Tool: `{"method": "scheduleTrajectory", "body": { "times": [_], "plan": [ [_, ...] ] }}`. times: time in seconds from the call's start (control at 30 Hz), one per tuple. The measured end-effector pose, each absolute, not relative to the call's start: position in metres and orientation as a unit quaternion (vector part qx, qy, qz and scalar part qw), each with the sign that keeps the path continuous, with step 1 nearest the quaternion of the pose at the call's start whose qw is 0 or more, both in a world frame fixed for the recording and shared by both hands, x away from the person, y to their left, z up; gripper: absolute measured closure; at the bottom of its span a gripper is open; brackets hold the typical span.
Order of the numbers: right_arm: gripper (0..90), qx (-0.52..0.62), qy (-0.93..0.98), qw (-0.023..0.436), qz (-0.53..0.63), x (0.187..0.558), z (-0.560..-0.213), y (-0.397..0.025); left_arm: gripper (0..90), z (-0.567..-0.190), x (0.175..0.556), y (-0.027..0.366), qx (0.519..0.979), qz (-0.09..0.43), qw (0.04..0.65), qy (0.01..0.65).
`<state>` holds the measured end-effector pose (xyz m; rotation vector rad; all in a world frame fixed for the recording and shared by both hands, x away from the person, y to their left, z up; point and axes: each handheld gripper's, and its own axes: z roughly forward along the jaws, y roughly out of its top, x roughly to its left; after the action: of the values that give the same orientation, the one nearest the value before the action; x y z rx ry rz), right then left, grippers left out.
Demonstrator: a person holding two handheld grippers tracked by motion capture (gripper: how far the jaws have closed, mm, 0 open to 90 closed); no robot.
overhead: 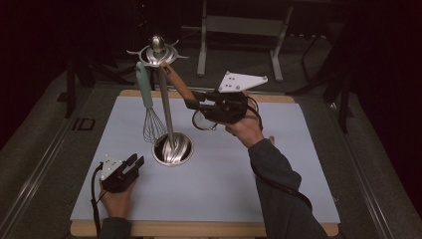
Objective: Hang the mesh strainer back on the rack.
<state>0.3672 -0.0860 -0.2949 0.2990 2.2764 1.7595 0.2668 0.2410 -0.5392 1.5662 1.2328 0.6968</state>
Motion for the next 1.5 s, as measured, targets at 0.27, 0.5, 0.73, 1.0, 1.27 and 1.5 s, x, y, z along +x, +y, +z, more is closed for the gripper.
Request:
{"method": "scheduleTrajectory", "body": {
  "times": [0.27,0.5,0.73,1.0,1.27,1.5],
  "plan": [
    [70.3,0.11,0.791,0.135,0.586,0.367,-0.299,-0.08,67.9,-0.539,0.267,0.241,0.646,0.287,0.492,0.508],
    [69.8,0.109,0.8,0.145,0.572,0.366,-0.302,-0.073,67.9,-0.539,0.267,0.241,0.646,0.288,0.492,0.507],
    [68.5,0.101,0.805,0.144,0.567,0.365,-0.304,-0.066,67.9,-0.539,0.267,0.241,0.646,0.288,0.492,0.508],
    [67.7,0.097,0.805,0.14,0.568,0.363,-0.302,-0.067,67.9,-0.539,0.267,0.241,0.646,0.288,0.492,0.507],
    [70.9,0.081,0.824,0.139,0.543,0.362,-0.305,-0.075,67.9,-0.539,0.267,0.241,0.647,0.288,0.491,0.507],
    [70.9,0.086,0.84,0.142,0.517,0.362,-0.316,-0.086,67.9,-0.539,0.267,0.241,0.648,0.287,0.491,0.508]
  ]
}}
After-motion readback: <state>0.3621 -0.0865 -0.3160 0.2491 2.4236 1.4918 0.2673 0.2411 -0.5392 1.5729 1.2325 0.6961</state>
